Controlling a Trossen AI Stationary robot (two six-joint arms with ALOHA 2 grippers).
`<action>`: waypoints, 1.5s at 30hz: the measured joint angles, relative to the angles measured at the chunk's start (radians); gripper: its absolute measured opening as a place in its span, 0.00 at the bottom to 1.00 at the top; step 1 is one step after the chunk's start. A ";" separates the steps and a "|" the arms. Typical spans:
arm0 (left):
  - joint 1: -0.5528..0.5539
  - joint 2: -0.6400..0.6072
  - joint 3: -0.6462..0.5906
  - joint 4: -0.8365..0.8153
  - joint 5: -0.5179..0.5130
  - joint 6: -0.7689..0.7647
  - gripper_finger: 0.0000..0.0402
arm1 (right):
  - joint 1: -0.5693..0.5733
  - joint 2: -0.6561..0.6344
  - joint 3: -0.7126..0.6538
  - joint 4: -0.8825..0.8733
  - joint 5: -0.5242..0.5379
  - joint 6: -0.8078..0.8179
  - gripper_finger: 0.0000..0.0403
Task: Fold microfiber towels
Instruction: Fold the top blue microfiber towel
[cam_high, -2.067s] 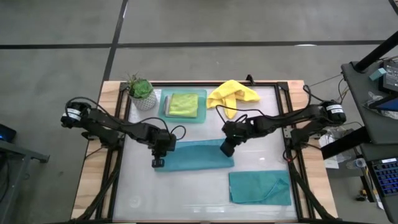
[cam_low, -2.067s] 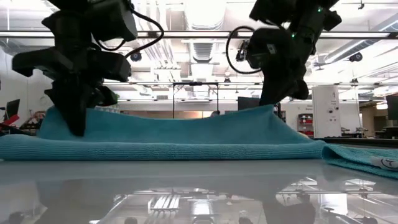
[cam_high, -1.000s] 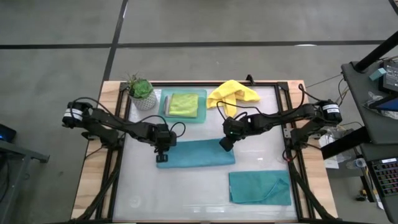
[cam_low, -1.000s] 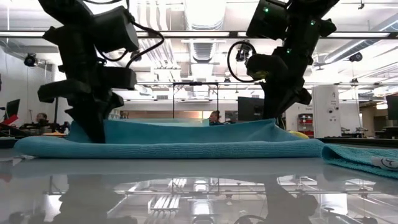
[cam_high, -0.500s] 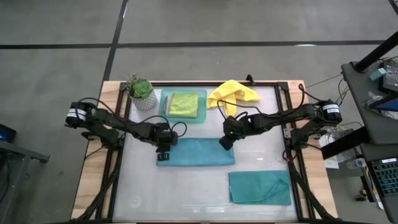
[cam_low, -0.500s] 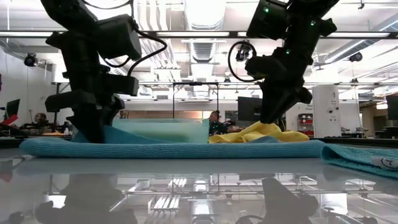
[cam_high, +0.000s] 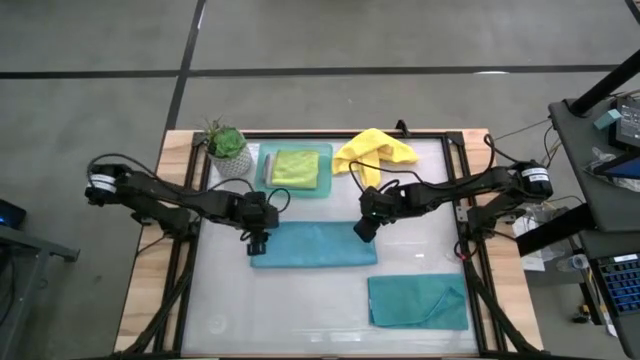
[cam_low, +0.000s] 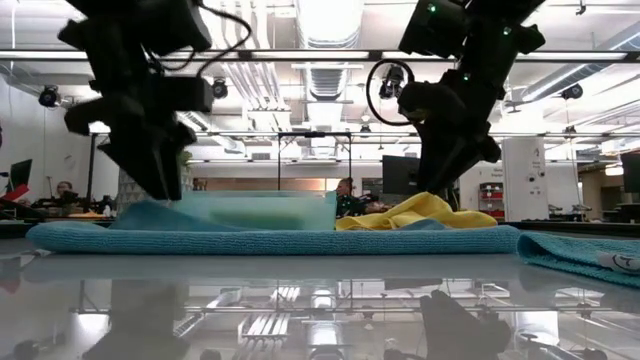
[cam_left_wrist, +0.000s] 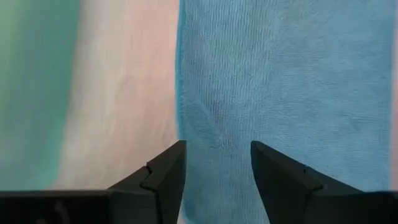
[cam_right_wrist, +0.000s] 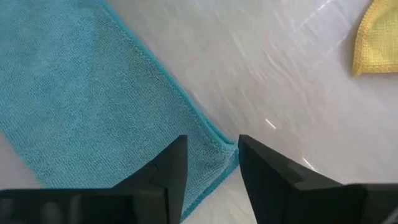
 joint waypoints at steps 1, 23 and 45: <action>0.000 -0.018 0.000 0.002 0.000 -0.001 0.41 | 0.000 0.000 -0.004 -0.002 0.004 -0.002 0.33; -0.050 0.031 -0.147 0.181 -0.008 -0.200 0.41 | 0.015 0.006 -0.120 0.164 0.018 0.060 0.33; -0.051 0.105 -0.146 0.194 -0.028 -0.219 0.41 | 0.016 0.085 -0.094 0.220 -0.094 -0.031 0.02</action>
